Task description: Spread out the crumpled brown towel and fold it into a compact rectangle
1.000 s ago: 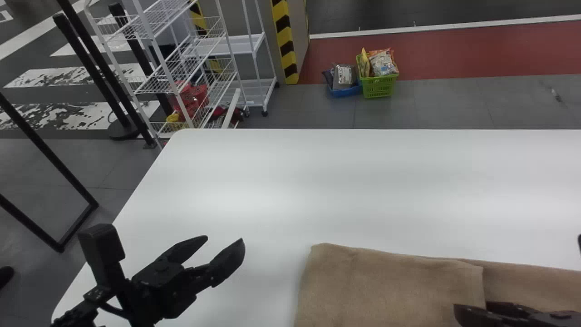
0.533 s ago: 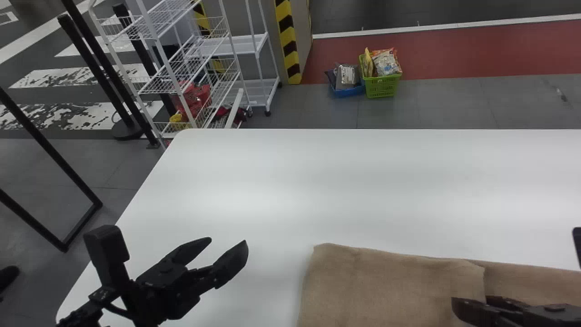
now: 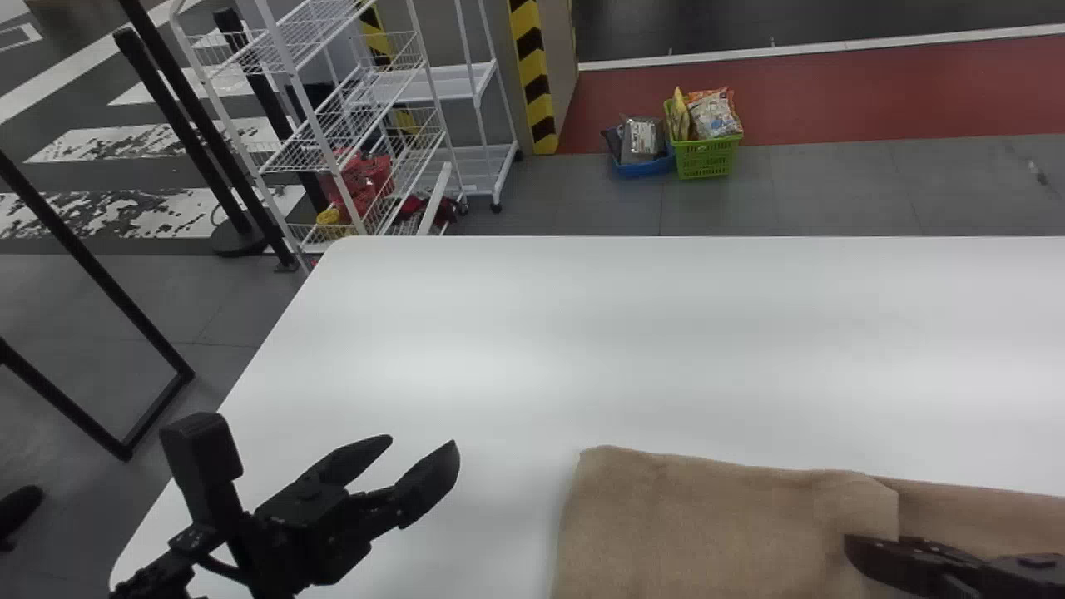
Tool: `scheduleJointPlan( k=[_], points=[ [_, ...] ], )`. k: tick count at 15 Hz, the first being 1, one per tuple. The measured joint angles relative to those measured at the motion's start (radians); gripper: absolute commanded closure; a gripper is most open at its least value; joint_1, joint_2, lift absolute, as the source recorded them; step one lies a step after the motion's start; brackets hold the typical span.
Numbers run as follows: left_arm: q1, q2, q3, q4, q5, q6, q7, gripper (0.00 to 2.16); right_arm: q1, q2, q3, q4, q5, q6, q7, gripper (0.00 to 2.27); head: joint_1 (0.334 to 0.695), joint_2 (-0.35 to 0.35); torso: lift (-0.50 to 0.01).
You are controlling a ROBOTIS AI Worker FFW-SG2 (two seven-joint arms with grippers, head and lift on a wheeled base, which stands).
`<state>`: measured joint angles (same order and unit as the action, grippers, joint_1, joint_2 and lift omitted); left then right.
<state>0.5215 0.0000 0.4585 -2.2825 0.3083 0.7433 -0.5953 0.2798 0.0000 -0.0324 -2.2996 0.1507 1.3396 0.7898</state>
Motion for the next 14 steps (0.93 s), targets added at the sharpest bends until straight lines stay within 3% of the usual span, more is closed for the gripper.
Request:
scheduleJointPlan(
  k=[14],
  points=[
    [-0.002,0.000,0.000,0.008,-0.002,-0.002,-0.001,0.08,0.037,0.000,-0.224,-0.129,-0.147,0.105,0.030,1.06,0.695,0.173,-0.127]
  ],
)
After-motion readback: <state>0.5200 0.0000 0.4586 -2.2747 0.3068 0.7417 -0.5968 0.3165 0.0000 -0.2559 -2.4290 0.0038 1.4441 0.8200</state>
